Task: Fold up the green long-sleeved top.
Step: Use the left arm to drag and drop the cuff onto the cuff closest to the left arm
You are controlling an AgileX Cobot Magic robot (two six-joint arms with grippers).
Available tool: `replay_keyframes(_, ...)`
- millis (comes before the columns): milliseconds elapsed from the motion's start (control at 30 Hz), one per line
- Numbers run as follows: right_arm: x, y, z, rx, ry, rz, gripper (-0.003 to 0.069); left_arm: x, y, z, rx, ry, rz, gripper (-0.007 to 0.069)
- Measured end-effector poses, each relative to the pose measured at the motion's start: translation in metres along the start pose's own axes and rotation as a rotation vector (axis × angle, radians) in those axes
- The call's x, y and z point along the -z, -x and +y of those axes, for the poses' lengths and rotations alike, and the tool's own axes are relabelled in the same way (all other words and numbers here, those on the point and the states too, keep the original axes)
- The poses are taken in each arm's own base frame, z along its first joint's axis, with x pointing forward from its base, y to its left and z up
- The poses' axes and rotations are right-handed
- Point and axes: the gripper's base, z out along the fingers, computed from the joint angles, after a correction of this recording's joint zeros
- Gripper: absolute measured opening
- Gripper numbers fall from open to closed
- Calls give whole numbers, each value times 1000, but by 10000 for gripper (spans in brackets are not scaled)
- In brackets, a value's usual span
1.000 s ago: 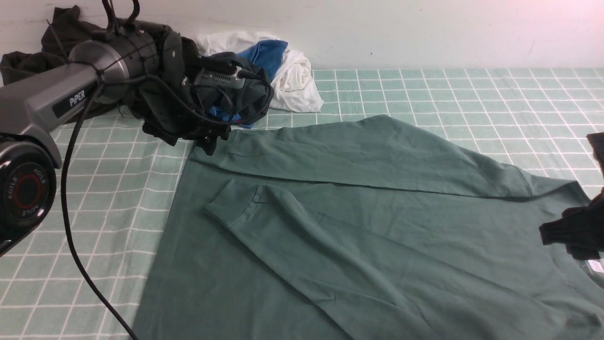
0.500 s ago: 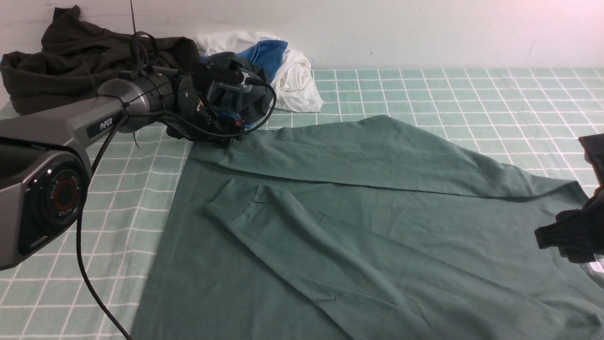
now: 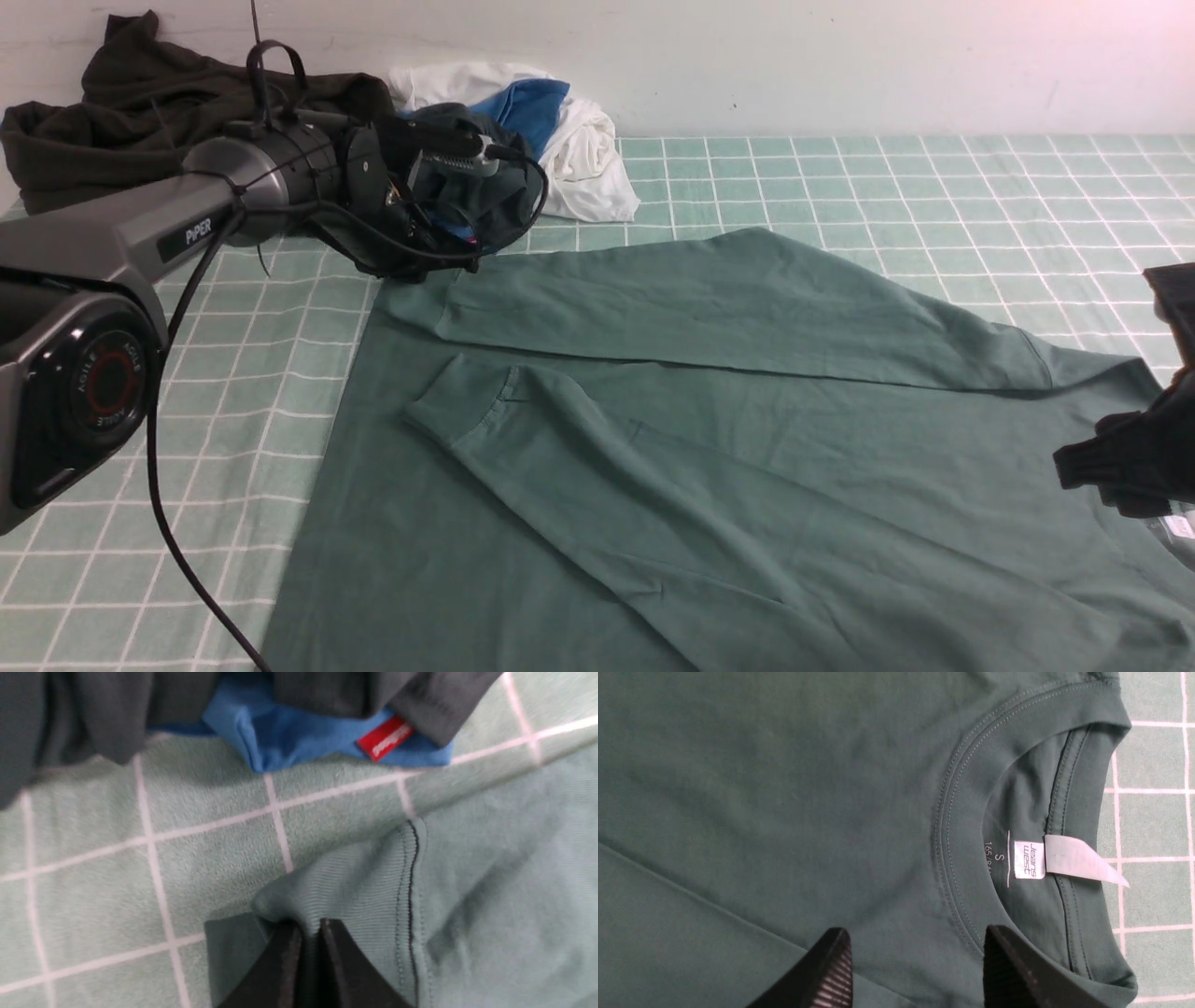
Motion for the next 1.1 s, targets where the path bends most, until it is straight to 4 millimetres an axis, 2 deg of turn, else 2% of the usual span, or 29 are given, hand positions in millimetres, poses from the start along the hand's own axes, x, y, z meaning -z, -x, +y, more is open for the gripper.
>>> replay_keyframes(33,0,0,0,0,0,0,365,0,0,-1,-1,-1,3,20)
replay_keyframes(100,0,0,0,-1,1,0,365,33,14,-10,-11,-14,-24,20)
replay_keyframes(233,0,0,1,-7,6,2,365,86,29,-30,-2,-76,-35,20)
replay_keyframes(267,0,0,1,-8,7,2,365,104,32,-38,-1,-101,-32,20)
replay_keyframes(300,0,0,1,-8,7,2,365,104,31,-40,-1,-105,-26,20)
replay_keyframes(333,1,0,1,-15,13,2,365,136,36,-50,-3,-140,-36,20)
replay_keyframes(400,4,-1,0,-20,19,-5,365,162,37,-56,3,-163,-40,20)
replay_keyframes(467,10,-2,-1,-24,26,-17,365,191,39,-56,23,-172,-53,20)
replay_keyframes(533,23,-3,-3,-34,49,-50,365,218,32,-52,63,-171,-31,20)
replay_keyframes(567,24,-3,-3,-39,53,-54,365,220,30,-52,66,-170,-29,20)
replay_keyframes(600,37,-5,-4,-46,84,-90,365,235,14,-47,85,-160,16,20)
replay_keyframes(667,55,-9,-4,-30,125,-139,365,240,-11,-46,98,-146,81,20)
replay_keyframes(700,58,-10,-4,-22,131,-149,365,240,-18,-45,100,-145,97,20)
replay_keyframes(733,72,-15,-1,10,164,-178,365,238,-46,-45,112,-142,156,20)
replay_keyframes(800,86,-22,3,55,200,-201,365,231,-86,-46,127,-144,227,23)
replay_keyframes(933,104,-35,12,145,245,-217,365,214,-145,-46,141,-137,311,48)
replay_keyframes(1033,108,-40,18,189,263,-205,365,201,-175,-46,108,-134,375,118)
replay_keyframes(1067,108,-40,18,189,263,-205,365,200,-177,-46,108,-134,381,118)
replay_keyframes(1100,109,-44,21,225,265,-180,365,197,-186,-46,69,-139,401,190)
